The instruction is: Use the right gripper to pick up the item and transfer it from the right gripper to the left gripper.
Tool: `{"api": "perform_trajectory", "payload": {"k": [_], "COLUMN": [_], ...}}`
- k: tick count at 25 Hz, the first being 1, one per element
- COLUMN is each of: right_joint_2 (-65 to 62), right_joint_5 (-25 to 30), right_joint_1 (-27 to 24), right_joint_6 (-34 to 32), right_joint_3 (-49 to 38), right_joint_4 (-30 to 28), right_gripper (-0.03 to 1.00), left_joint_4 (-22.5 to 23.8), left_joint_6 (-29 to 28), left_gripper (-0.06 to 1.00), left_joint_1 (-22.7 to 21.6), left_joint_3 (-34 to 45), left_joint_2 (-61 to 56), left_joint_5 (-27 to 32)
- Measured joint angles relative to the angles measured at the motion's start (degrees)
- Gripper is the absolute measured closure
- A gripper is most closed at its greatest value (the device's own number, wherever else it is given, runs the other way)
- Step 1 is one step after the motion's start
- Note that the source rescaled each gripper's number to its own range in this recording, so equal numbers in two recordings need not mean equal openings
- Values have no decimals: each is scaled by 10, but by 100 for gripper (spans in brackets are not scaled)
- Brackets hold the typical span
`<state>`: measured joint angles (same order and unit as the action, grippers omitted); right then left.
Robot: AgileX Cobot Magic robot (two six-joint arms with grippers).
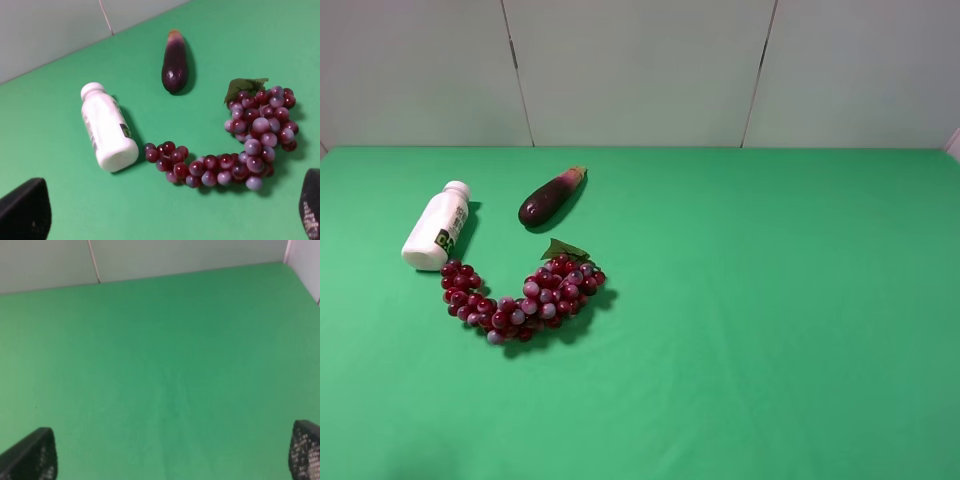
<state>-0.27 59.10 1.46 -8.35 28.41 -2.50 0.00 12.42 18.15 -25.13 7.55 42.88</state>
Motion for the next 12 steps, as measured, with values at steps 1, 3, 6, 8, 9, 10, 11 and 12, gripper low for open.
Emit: {"api": "perform_trajectory", "payload": {"k": [1,3,6,8,9,10,11,12], "right_joint_2": [0,0,0,0,0,0,0,0], "right_joint_5": [0,-1,-1,-1,-1,-1,-1,-2], "right_joint_1": [0,0,0,0,0,0,0,0], "right_joint_6": [0,0,0,0,0,0,0,0], "right_joint_3": [0,0,0,0,0,0,0,0], "right_joint_4": [0,0,0,0,0,0,0,0], "right_gripper": [-3,-3,-3,-3,-3,-3,-3,-3], "left_joint_4": [0,0,0,0,0,0,0,0], "left_joint_6": [-4,-22,-49,-55,-56,-57,-57,-57], "left_gripper": [-5,-5,-5,-5,-5,-5,-5,-5], "left_joint_1": [0,0,0,0,0,0,0,0], "left_joint_3": [1,1,1,-2,-5,-11,-16,-21], "left_joint_2": [-3,-11,-19,-19,-19,-19,-19,-19], "left_joint_5": [1,1,2,13,21,30,41,52]}}
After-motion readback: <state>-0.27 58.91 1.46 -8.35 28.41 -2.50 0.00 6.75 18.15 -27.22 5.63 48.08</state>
